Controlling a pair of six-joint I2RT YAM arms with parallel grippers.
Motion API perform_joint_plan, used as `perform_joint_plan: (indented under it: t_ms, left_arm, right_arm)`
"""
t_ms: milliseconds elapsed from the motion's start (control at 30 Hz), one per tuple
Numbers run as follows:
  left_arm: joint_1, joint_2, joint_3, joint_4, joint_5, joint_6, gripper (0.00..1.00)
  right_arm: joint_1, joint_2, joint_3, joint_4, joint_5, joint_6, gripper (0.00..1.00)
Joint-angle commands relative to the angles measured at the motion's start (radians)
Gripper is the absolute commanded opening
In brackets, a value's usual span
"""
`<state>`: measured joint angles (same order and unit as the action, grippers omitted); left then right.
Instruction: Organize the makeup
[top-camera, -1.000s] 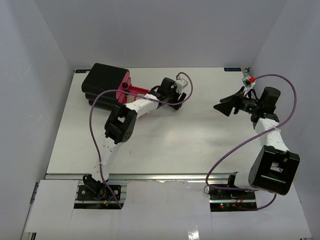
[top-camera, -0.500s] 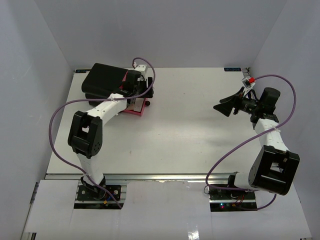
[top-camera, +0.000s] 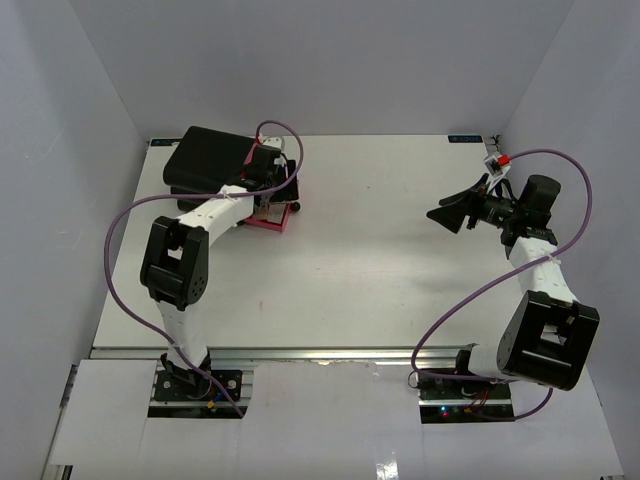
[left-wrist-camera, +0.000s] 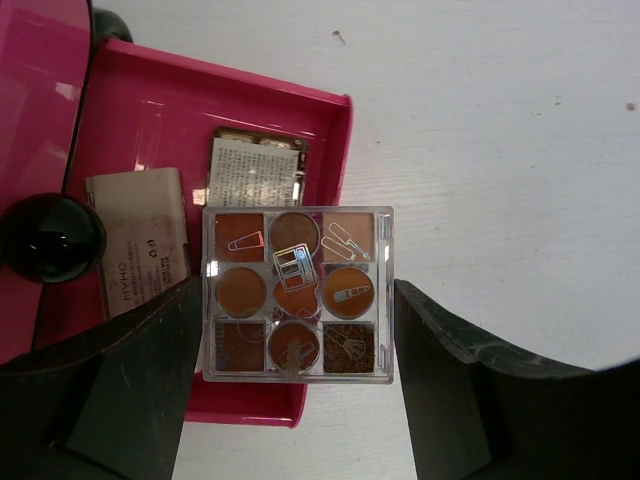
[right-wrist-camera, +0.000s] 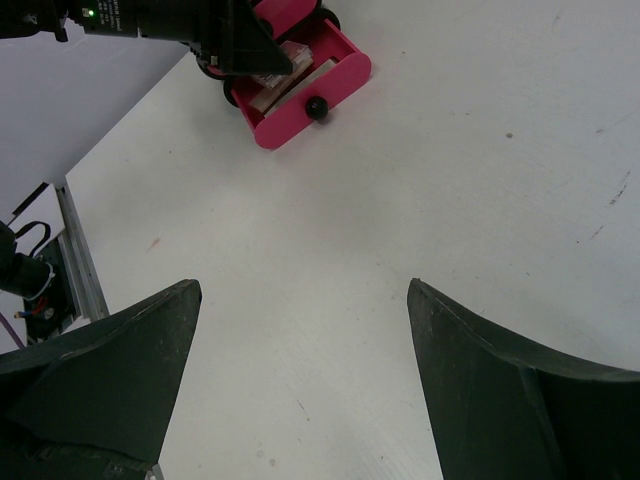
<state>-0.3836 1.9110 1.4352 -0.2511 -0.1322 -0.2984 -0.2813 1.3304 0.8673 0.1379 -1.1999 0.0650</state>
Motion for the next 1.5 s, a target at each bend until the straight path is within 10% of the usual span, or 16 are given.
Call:
perform_joint_plan:
  t_ms: [0,967,1467]
  left_arm:
    - [0.004,0.024,0.055,-0.017,-0.083,-0.001,0.18]
    - [0.015,0.083,0.154,-0.043,-0.119,0.030,0.86]
    - [0.014,0.039,0.121,-0.039,-0.017,0.038,0.80]
  right_arm:
    - [-0.002,-0.010,-0.011,0.039,-0.018,0.002,0.90]
    - [-0.002,-0.007,-0.011,0.037,-0.029,0.000,0.90]
    - [-0.002,-0.005,-0.011,0.037,-0.032,0.001,0.90]
